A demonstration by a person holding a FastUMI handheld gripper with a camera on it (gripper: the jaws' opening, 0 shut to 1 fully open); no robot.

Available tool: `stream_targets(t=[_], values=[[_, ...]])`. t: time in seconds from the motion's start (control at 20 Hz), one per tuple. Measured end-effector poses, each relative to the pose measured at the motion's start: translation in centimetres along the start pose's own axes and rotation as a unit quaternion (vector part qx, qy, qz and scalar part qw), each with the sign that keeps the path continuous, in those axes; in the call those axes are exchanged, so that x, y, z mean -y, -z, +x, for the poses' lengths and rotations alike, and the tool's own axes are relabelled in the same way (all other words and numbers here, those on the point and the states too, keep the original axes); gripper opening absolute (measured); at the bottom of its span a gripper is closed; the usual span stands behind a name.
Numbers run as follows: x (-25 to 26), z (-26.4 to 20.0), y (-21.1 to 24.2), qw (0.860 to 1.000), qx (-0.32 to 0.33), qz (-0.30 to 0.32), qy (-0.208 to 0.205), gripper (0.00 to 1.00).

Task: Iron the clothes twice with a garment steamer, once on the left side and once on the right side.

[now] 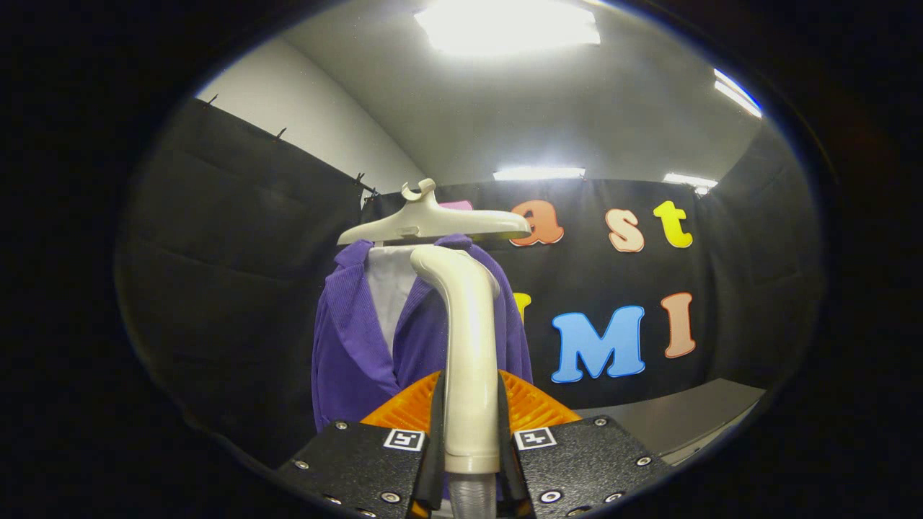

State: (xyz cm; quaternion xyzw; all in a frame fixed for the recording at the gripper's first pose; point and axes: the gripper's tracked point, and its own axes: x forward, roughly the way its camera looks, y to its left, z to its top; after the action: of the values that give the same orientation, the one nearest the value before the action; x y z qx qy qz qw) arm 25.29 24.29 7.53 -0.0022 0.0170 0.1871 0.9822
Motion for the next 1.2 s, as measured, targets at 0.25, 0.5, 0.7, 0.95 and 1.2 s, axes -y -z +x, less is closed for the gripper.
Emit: stream_targets(t=[0.25,0.5,0.7,0.95,1.2], values=[[-0.8,-0.3,3.0,1.0,-0.025,-0.016,-0.003,0.31],[-1.2,-2.0,6.4,0.998,-0.051,-0.019,-0.006,0.31],[-1.4,-3.6,9.7,0.996,-0.082,-0.027,-0.007,0.31],[-1.6,-5.2,13.6,0.993,-0.117,-0.026,-0.007,0.31],[-1.3,-6.8,17.0,0.989,-0.146,-0.026,-0.003,0.31]])
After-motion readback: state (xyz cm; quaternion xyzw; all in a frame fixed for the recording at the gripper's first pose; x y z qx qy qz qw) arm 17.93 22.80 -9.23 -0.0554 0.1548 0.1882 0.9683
